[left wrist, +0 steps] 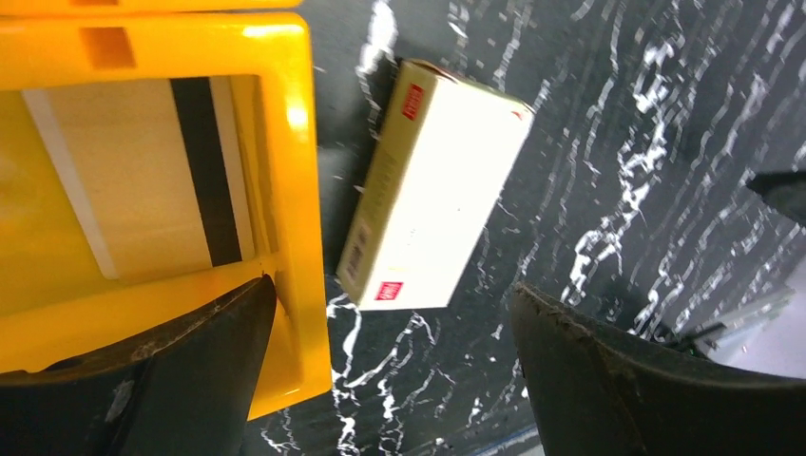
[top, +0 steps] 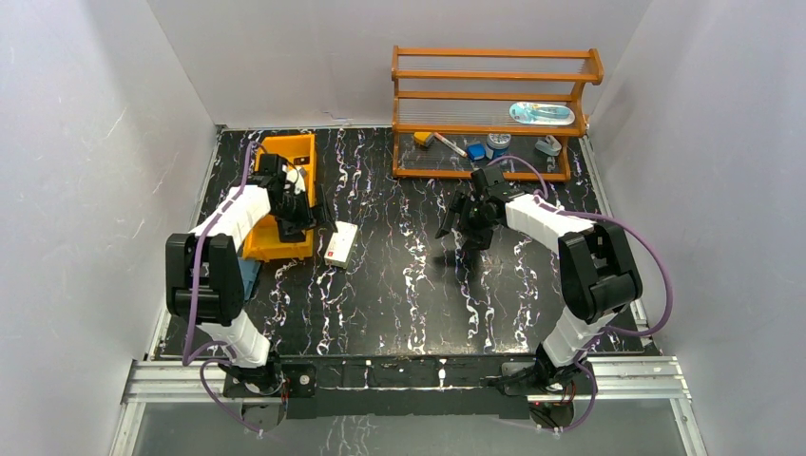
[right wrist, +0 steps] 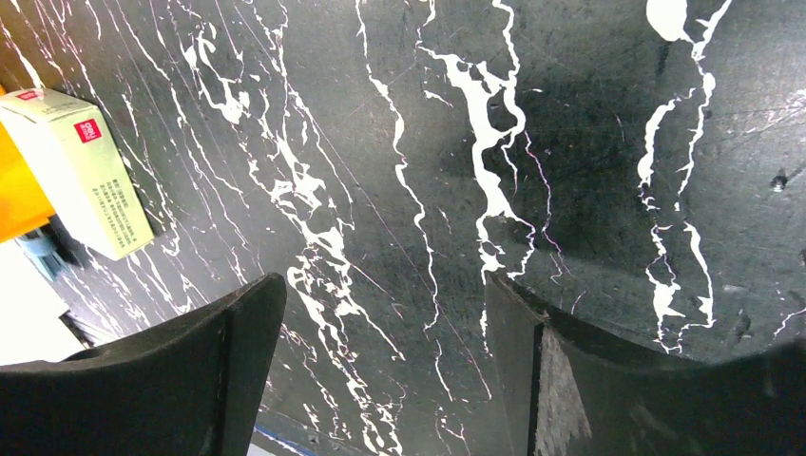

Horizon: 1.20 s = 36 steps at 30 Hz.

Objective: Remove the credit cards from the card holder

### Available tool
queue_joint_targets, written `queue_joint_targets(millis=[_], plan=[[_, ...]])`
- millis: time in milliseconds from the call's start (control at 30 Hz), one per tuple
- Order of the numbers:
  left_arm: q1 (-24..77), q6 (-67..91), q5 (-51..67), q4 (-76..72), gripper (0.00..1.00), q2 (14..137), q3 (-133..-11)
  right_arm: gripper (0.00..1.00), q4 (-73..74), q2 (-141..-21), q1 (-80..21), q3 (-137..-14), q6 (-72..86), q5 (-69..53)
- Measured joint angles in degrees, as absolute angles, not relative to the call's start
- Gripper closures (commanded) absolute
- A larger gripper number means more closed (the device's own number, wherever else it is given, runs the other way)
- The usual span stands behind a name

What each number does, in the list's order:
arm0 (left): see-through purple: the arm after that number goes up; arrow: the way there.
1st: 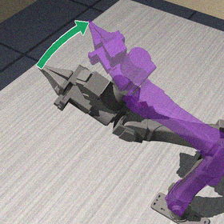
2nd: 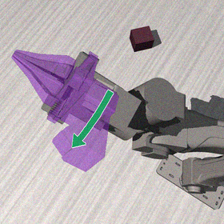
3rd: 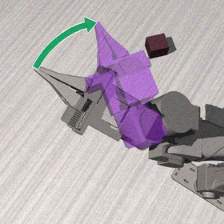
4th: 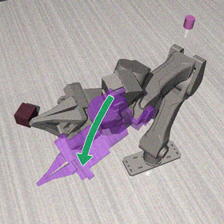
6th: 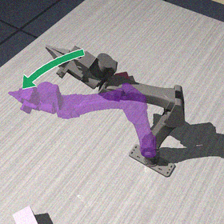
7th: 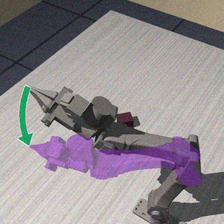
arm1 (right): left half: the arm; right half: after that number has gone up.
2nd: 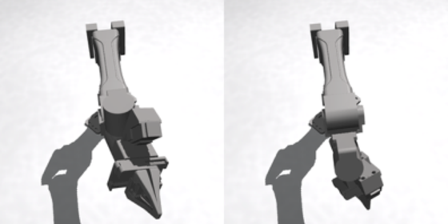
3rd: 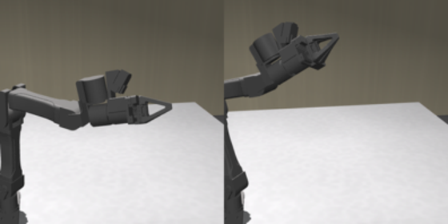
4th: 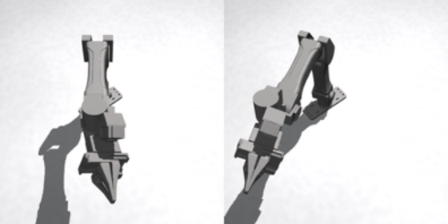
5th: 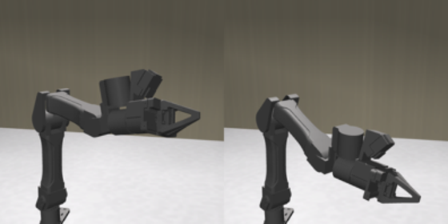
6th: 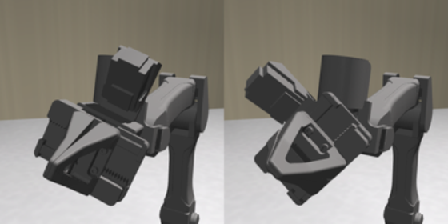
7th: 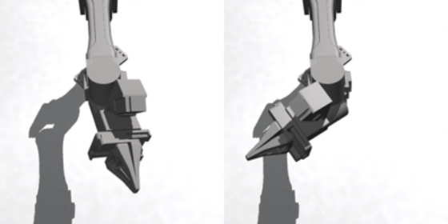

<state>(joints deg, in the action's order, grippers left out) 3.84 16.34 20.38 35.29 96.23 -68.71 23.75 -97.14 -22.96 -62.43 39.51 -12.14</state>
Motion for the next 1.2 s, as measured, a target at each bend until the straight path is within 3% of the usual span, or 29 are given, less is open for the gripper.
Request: queue_joint_targets(millis=[367, 667, 1200], plan=[[15.3, 20.8, 24.5, 33.2, 0.1, 95.5, -67.2, 0.14, 23.9, -96.7, -23.0, -61.0, 41.7, -8.6], [24.6, 26.9, 24.9, 29.0, 0.1, 95.8, -67.5, 0.11, 26.5, -90.5, -22.7, -58.8, 45.1, 2.9], [39.5, 36.3, 26.2, 19.6, 0.09, 113.7, -85.6, 0.09, 26.9, -82.8, -7.6, -50.1, 46.7, 4.6]])
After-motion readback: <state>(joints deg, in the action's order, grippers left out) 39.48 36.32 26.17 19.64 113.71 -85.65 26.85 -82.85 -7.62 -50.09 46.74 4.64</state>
